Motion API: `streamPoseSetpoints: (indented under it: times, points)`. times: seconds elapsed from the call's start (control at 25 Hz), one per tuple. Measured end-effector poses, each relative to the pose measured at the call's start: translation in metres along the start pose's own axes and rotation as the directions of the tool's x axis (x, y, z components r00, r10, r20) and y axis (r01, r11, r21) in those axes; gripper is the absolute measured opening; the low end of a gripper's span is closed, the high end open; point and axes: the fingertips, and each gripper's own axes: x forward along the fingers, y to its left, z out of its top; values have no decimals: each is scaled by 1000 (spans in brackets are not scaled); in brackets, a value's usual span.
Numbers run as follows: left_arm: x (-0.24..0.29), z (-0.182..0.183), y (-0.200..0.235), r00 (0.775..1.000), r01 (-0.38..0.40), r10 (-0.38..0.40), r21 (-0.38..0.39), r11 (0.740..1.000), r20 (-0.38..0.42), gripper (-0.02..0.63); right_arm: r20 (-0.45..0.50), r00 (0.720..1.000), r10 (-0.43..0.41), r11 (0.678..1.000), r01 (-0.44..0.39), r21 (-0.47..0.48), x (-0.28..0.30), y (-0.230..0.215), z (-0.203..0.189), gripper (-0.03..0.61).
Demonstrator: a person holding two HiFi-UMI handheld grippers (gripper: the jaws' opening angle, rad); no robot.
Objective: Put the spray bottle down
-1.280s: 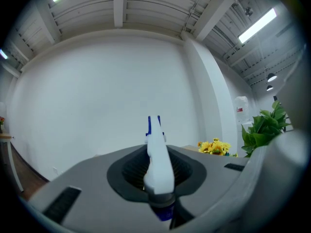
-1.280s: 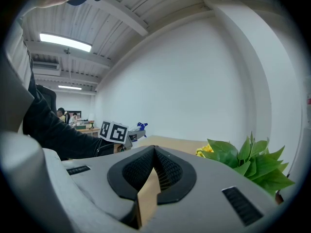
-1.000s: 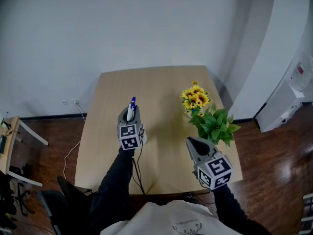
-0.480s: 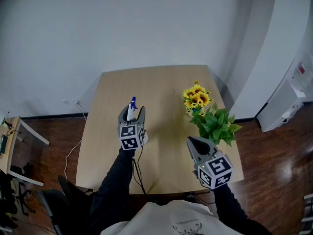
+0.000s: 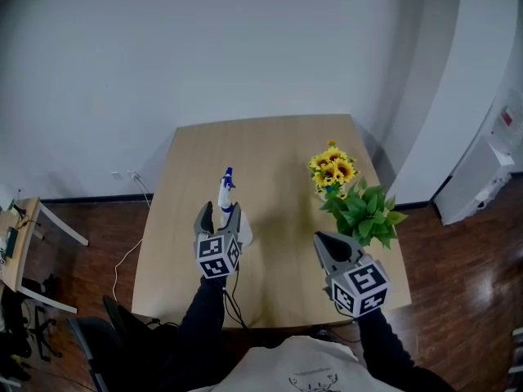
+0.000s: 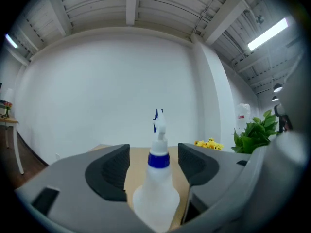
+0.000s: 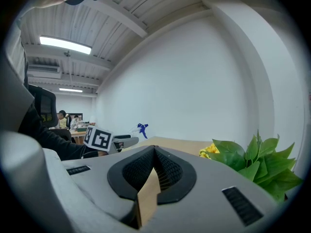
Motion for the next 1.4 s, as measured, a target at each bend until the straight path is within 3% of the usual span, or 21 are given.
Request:
streamPoseSetpoints:
  times: [0.16, 0.44, 0.56, 0.68, 0.8, 0.96, 1.4]
  points:
    - [-46, -27, -7, 996, -19, 20, 3, 1000, -87, 268, 7, 1000, 17, 1000, -17, 2, 5, 4, 1, -12]
    - [-99, -29, -47, 991, 38, -34, 29, 999, -131, -10, 15, 999, 44, 999, -44, 16, 10, 11, -1, -12]
    - [-109, -19, -71, 980, 134, -133, -4, 991, -150, -11, 26, 998, 49, 998, -50, 44, 7, 14, -5, -12]
    - [-115, -6, -100, 952, 266, -268, -32, 964, -145, -11, 48, 997, 63, 995, -67, 71, 2, 18, -1, -12]
    - [-118, 3, -122, 927, 344, -349, -58, 937, -140, -11, 60, 996, 67, 995, -71, 67, -1, 18, 3, -12]
    - [-117, 18, -140, 914, 383, -385, -42, 923, -128, -9, 68, 996, 61, 997, -65, 52, -4, 15, 10, -14]
    - [-114, 26, -147, 903, 394, -398, -57, 917, -162, -9, 75, 992, 105, 994, -107, 23, -3, 25, 18, -14]
